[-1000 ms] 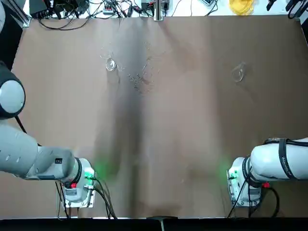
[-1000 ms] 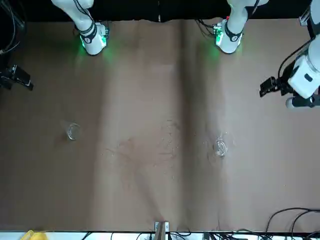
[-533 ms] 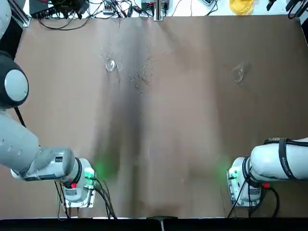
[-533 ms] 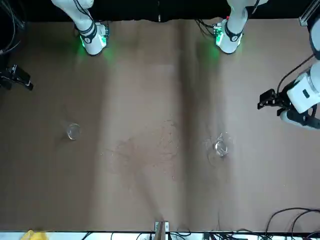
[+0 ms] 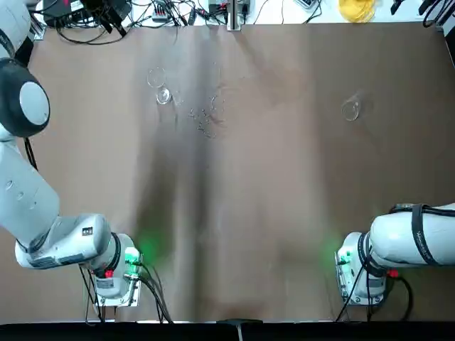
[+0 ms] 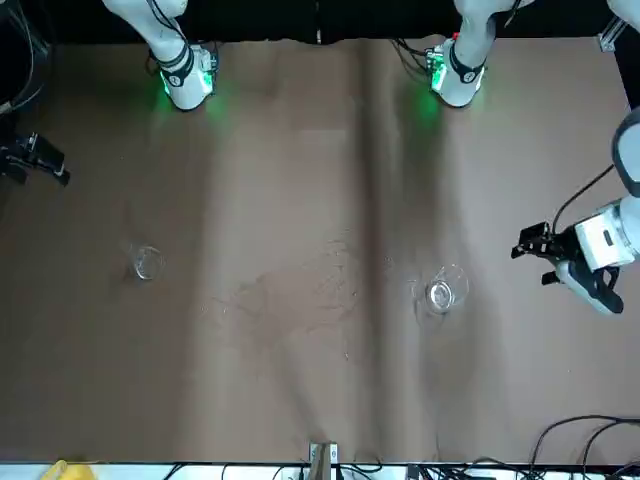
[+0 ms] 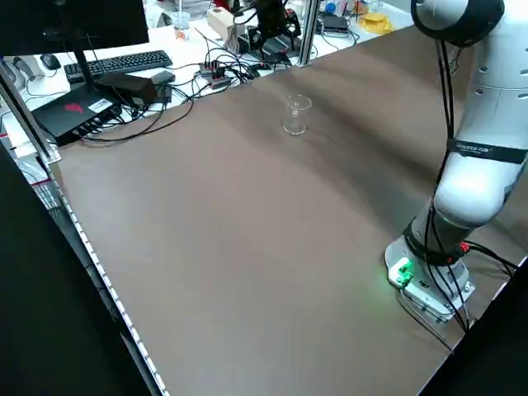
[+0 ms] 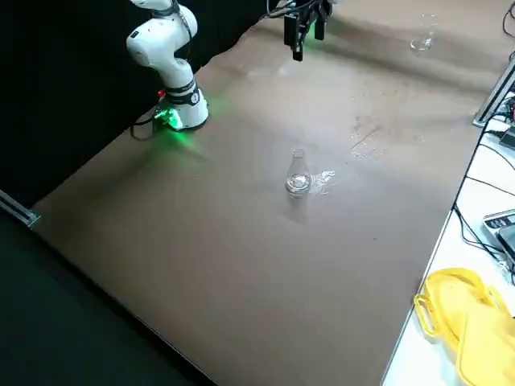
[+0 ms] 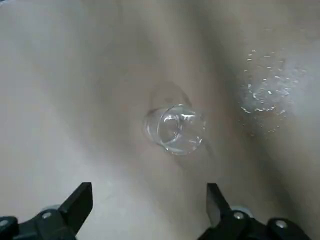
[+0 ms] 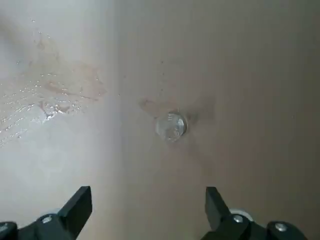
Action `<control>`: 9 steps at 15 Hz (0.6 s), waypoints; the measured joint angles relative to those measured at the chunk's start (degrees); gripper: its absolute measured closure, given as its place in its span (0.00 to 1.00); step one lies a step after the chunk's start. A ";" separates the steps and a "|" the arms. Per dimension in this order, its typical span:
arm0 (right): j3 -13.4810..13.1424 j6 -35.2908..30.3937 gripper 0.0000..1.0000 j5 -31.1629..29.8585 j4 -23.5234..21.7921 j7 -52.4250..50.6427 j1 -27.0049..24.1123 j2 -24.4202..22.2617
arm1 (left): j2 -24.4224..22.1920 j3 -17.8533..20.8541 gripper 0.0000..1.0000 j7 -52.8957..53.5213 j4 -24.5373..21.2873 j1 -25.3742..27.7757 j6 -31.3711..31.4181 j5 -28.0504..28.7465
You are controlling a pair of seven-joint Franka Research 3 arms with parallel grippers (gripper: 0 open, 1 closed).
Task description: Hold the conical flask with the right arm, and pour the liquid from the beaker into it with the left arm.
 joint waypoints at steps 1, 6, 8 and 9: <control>0.08 0.15 0.00 0.00 -0.11 -0.46 0.10 0.06 | 0.75 0.00 0.00 4.68 0.02 1.28 0.22 -2.85; -0.26 0.96 0.00 0.92 -0.85 -19.79 -2.61 1.67 | 5.17 -0.01 0.00 26.43 0.06 5.71 0.30 -14.45; -0.48 0.96 0.00 3.13 -1.11 -30.00 -5.51 2.87 | 6.89 -0.01 0.00 33.17 0.04 6.24 0.32 -18.35; -0.61 0.97 0.00 4.94 -1.17 -35.24 -6.95 3.66 | 7.98 0.01 0.00 37.04 0.03 6.72 0.33 -20.51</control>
